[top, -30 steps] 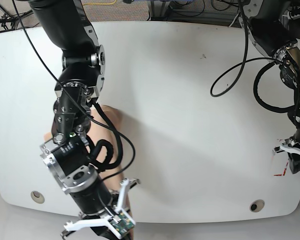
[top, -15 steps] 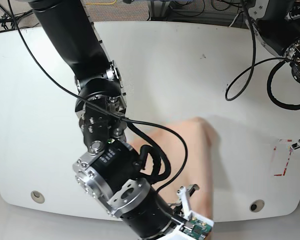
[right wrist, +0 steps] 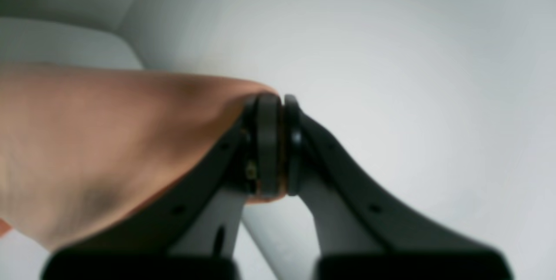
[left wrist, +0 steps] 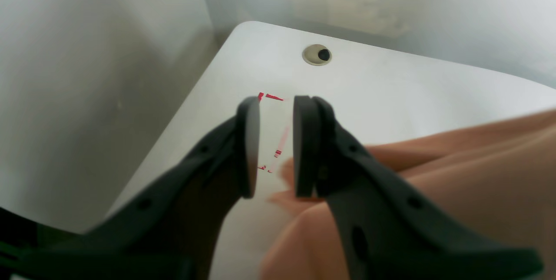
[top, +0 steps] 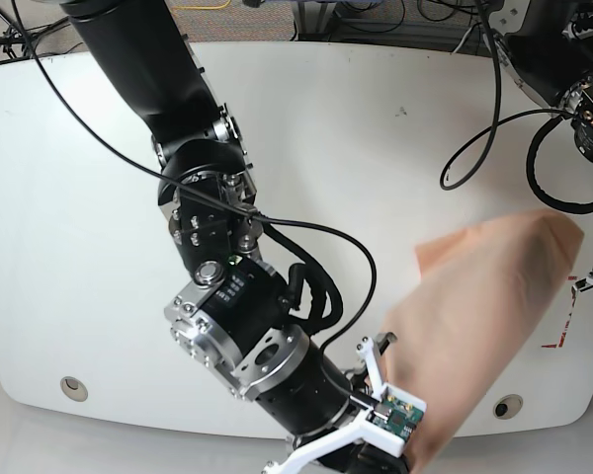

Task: Fold the T-shirt properly
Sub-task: 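Swing the right gripper holding the shirt across toward the left gripper, then lower the shirt onto the table and grasp its edge with the left gripper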

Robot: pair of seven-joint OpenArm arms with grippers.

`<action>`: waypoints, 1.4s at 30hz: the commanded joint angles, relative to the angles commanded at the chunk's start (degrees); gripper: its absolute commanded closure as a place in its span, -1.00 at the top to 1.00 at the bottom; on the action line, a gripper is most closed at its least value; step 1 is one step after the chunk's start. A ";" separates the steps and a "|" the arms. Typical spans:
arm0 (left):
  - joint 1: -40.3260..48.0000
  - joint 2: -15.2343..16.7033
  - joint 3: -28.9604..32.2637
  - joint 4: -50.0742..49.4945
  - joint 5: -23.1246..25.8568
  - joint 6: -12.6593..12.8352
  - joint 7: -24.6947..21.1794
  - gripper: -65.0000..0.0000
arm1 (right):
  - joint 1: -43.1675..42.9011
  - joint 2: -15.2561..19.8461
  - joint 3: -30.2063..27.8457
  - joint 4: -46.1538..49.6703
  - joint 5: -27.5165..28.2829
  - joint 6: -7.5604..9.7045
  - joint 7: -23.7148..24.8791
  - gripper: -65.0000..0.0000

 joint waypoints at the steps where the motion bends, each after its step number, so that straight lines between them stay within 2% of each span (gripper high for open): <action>1: 0.35 0.00 0.00 0.00 0.00 0.00 0.00 -0.63 | -0.88 0.18 0.00 0.00 0.00 0.09 0.35 -0.93; 8: 1.05 0.18 0.26 -0.09 0.00 0.00 0.00 -0.63 | -8.44 3.08 0.00 0.00 0.00 -0.09 6.42 -0.93; 19: 2.64 1.05 0.35 -0.26 0.00 0.00 0.00 -0.63 | -11.69 5.98 0.09 0.00 0.00 -0.18 6.68 -0.93; 27: 5.45 2.11 0.09 -6.42 0.00 0.00 0.00 -0.62 | -14.07 7.30 2.73 0.00 0.00 -0.18 6.68 -0.93; 29: 6.15 2.55 0.09 -7.91 -0.26 -0.09 0.00 -0.55 | -14.77 7.30 3.34 0.00 0.00 -0.18 6.68 -0.93; 32: 7.56 2.73 0.09 -10.11 -2.02 -2.11 0.00 -0.21 | -16.00 7.30 4.40 0.00 0.00 -0.18 6.77 -0.93; 33: 8.26 2.73 0.09 -10.81 -2.99 -3.16 0.00 -0.02 | -16.26 7.30 4.48 0.00 0.00 -0.18 6.77 -0.93; 37: 9.49 3.96 0.00 -12.22 -5.19 -4.84 -0.09 0.38 | -17.14 7.38 4.40 0.00 0.09 -0.18 6.77 -0.93; 40: 10.37 4.66 0.00 -12.75 -5.71 -4.92 -0.09 0.54 | -17.58 7.38 4.40 0.00 0.09 -0.18 6.77 -0.93; 42: 10.99 4.84 0.00 -13.10 -5.63 -4.92 -0.09 0.56 | -17.85 7.38 4.40 0.00 0.09 -0.18 6.77 -0.93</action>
